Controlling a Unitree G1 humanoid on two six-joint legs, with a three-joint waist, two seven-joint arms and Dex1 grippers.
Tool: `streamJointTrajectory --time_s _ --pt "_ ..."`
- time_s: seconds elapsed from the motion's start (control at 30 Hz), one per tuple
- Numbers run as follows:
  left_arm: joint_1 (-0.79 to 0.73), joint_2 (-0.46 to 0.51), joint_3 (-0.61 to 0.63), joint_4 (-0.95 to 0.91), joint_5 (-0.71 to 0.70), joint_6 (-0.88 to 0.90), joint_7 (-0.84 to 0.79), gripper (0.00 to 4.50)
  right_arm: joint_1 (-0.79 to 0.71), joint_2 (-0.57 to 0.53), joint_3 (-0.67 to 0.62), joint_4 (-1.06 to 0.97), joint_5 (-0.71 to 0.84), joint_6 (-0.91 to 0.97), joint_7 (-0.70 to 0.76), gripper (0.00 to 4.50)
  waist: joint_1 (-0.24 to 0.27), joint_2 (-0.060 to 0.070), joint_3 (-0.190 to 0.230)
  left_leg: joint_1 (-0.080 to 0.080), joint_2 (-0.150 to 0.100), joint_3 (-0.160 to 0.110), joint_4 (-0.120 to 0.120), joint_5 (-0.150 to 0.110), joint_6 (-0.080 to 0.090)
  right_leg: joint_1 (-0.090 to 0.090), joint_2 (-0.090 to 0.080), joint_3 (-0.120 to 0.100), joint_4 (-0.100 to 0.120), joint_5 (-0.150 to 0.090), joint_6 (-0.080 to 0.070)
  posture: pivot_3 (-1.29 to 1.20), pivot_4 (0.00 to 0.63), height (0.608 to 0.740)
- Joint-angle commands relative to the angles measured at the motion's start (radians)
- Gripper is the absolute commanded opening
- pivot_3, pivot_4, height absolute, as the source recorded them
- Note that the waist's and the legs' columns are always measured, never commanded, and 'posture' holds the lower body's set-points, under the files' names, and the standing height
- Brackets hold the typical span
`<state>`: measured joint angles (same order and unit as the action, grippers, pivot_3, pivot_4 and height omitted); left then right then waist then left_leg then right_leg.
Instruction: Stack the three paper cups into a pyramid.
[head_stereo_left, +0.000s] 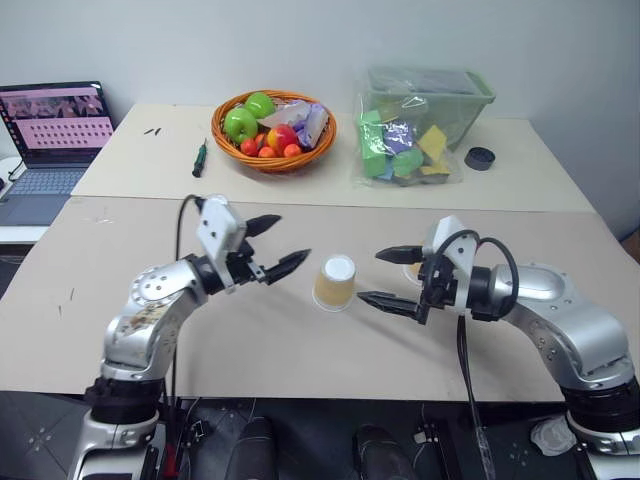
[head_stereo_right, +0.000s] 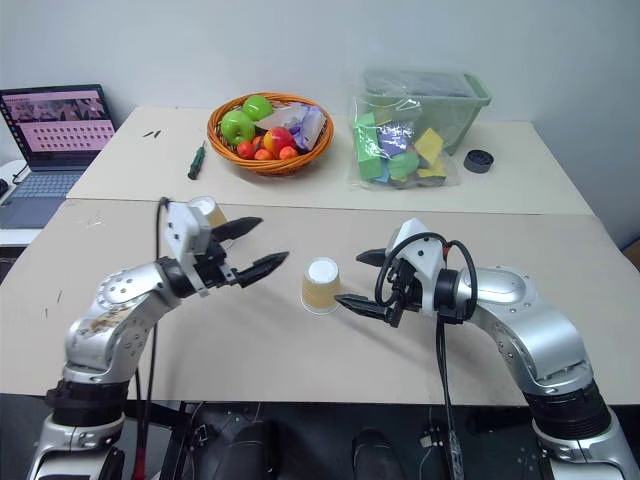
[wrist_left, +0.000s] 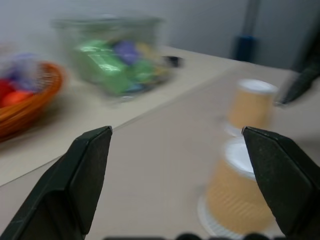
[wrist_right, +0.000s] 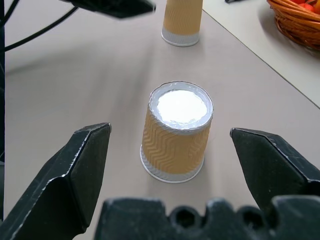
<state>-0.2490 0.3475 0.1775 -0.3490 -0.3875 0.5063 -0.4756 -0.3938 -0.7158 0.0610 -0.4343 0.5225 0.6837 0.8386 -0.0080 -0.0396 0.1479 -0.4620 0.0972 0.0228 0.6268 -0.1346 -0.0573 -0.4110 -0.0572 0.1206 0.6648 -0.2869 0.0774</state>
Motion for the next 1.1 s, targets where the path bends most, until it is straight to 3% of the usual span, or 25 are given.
streamJointTrajectory --time_s 0.03,0.13,0.27,0.57,1.1 --pt "0.036 -0.066 0.014 0.017 0.154 -0.020 0.255 4.44 -0.028 0.013 -0.003 0.005 -0.012 -0.039 0.009 4.50 0.000 -0.001 0.001 0.002 0.000 -0.001 0.000 0.000 0.000 0.002 0.000 -0.001 0.000 0.000 0.000 0.00 0.150 0.692" --pt "-0.008 -0.155 0.014 0.151 0.205 -0.061 0.384 4.44 -0.032 0.028 0.009 0.010 -0.016 -0.038 0.011 4.50 0.013 -0.001 0.001 0.004 0.000 -0.003 0.001 0.000 0.000 0.005 0.000 -0.003 0.000 0.000 0.000 0.00 0.150 0.692" --pt "-0.088 -0.170 0.004 0.292 0.218 -0.152 0.369 4.44 -0.031 0.031 0.006 0.003 -0.017 -0.032 0.010 4.50 0.020 -0.002 0.001 0.004 -0.001 -0.004 0.004 0.000 0.000 0.006 0.000 -0.003 0.000 0.001 0.001 0.00 0.150 0.692" --pt "-0.247 -0.110 -0.004 0.574 0.241 -0.298 0.297 4.44 -0.002 0.022 -0.019 -0.021 -0.013 -0.029 -0.002 4.50 0.018 -0.002 0.001 0.004 -0.001 -0.004 -0.001 0.000 -0.001 0.005 0.000 -0.003 -0.001 0.001 0.000 0.00 0.150 0.692" --pt "-0.447 -0.075 -0.005 0.818 0.249 -0.405 0.263 4.44 0.006 0.025 -0.025 -0.025 -0.015 -0.026 -0.015 4.50 0.020 -0.002 0.001 0.003 -0.001 -0.004 -0.001 0.000 -0.001 0.005 0.000 -0.004 -0.001 0.000 0.000 0.00 0.150 0.692"
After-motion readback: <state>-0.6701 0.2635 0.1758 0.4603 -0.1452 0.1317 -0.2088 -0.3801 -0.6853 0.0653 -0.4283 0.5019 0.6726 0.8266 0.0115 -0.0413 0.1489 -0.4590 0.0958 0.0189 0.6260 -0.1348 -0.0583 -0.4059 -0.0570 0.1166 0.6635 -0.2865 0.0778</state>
